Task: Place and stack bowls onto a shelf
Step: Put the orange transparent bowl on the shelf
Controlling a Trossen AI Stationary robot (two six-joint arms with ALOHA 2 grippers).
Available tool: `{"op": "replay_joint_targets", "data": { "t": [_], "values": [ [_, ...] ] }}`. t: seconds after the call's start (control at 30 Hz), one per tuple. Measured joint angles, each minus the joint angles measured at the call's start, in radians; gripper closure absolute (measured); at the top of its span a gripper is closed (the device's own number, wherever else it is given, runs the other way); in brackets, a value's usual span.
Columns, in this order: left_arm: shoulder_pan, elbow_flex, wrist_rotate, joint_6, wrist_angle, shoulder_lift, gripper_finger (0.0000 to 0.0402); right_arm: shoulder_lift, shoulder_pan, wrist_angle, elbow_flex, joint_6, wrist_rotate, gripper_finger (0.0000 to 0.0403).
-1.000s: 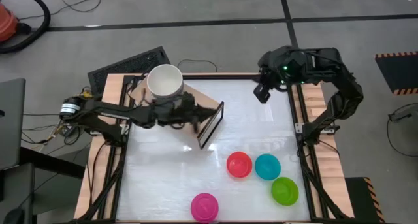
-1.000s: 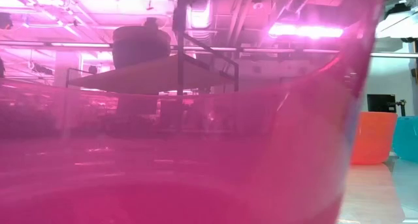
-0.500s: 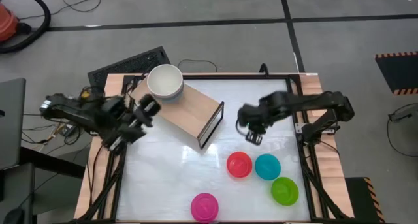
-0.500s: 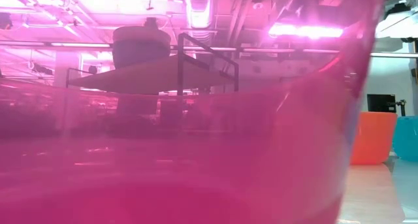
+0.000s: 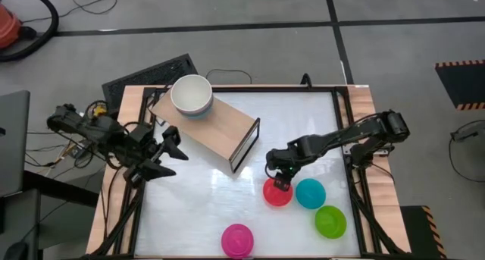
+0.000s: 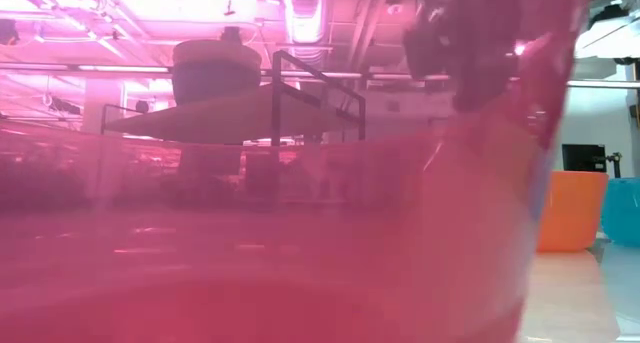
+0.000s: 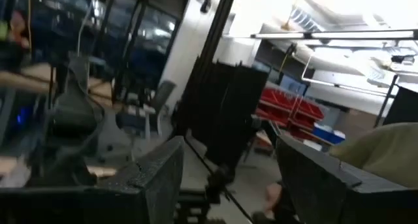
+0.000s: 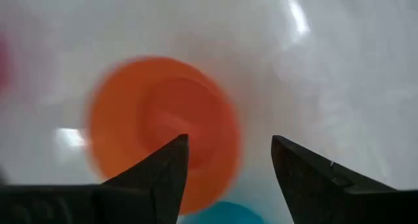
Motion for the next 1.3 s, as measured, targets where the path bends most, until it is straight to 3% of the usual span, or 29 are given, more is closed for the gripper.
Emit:
{"op": "replay_joint_targets", "data": {
  "t": [0.13, 0.4, 0.5, 0.63, 0.7, 0.87, 1.1, 1.3],
  "values": [
    [0.000, 0.000, -0.016, -0.051, -0.106, -0.060, 0.0174, 0.033, -0.001, 0.027, -0.054, -0.009, 0.053, 0.0165],
    [-0.001, 0.000, -0.099, -0.115, -0.246, -0.130, 0.0175, 0.122, 0.003, 0.095, -0.079, -0.027, 0.021, 0.0187],
    [-0.001, 0.000, -0.138, -0.175, -0.319, -0.154, 0.0175, 0.170, 0.003, 0.099, -0.073, -0.020, -0.012, 0.0242],
    [-0.001, 0.000, -0.236, -0.272, -0.431, -0.194, 0.0175, 0.189, 0.009, 0.066, -0.045, -0.014, -0.031, 0.0364],
    [-0.001, 0.000, -0.282, -0.300, -0.483, -0.213, 0.0175, 0.186, 0.008, 0.045, -0.029, -0.007, -0.033, 0.0381],
    [-0.001, 0.000, -0.383, -0.351, -0.582, -0.252, 0.0175, 0.149, -0.003, -0.083, 0.071, -0.003, -0.004, 0.0381],
    [-0.001, 0.000, -0.440, -0.485, -0.815, -0.282, 0.0175, 0.102, -0.056, -0.303, 0.362, -0.050, 0.077, 0.0381],
    [-0.001, 0.000, -0.457, -0.572, -0.969, -0.281, 0.0175, 0.106, -0.161, -0.339, 0.620, -0.057, 0.262, 0.0381]
  ]
}}
